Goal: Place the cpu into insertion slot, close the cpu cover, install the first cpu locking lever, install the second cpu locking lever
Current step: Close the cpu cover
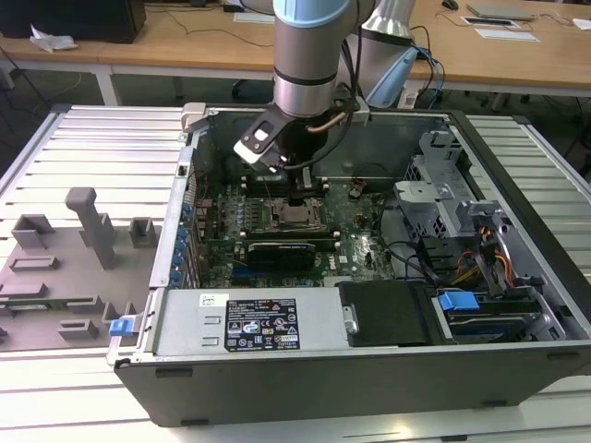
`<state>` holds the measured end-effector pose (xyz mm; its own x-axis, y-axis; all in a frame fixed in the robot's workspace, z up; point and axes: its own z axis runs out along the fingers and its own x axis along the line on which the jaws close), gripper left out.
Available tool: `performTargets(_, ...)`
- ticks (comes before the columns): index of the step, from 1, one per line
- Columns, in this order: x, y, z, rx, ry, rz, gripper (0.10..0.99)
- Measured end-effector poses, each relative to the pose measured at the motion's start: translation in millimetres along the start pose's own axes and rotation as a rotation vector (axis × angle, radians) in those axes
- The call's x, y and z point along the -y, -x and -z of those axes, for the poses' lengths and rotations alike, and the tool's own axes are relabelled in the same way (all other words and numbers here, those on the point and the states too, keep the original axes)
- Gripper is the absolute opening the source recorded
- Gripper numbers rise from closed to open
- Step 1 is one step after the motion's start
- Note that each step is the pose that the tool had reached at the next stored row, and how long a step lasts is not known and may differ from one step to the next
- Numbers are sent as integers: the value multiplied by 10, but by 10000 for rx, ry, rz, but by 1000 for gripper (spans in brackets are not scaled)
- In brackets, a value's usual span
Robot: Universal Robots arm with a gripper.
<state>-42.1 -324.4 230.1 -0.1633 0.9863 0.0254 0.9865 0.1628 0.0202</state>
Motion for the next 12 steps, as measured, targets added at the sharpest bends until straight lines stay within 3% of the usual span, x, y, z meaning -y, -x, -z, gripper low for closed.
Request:
performTargets(4,0,0,-2,-15,-21,839,106)
performTargets(12,0,0,-4,-59,-78,3056,106)
